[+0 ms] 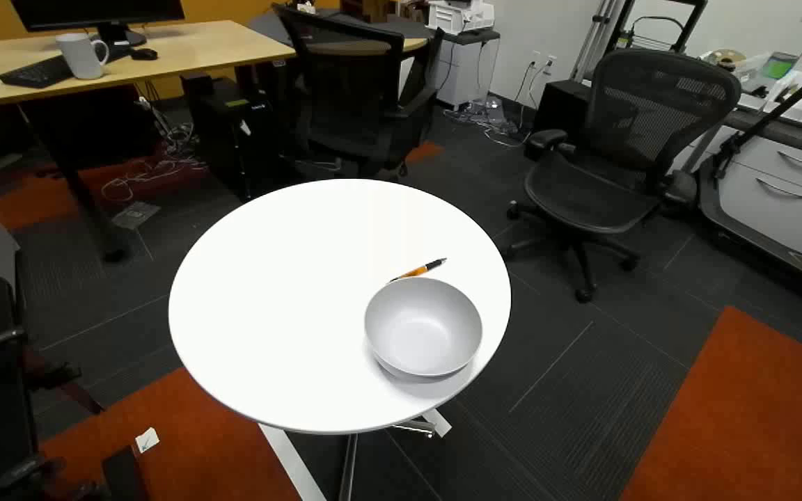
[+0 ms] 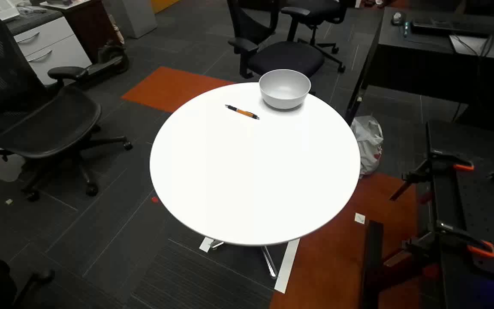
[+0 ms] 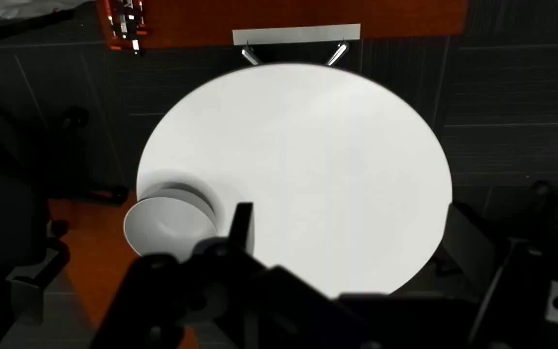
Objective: Put the pen in the bowl
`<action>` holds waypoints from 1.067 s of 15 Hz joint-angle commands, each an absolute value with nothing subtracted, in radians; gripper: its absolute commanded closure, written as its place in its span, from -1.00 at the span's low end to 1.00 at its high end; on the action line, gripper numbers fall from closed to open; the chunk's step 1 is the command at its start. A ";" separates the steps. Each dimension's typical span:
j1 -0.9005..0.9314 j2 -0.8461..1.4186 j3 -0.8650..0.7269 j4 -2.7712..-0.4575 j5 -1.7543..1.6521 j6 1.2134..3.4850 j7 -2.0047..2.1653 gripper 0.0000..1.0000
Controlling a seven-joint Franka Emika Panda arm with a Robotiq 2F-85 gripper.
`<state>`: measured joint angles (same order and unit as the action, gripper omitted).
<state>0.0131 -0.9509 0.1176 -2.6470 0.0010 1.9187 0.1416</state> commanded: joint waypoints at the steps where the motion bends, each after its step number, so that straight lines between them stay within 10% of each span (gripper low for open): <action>1: 0.016 -0.950 0.115 -2.644 -0.002 1.916 0.144 -1.00; 16: -0.034 -0.680 0.093 -2.601 -0.077 2.240 0.126 -1.00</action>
<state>-0.0037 -0.8100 0.1034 -2.6460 -0.0410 2.1517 0.1404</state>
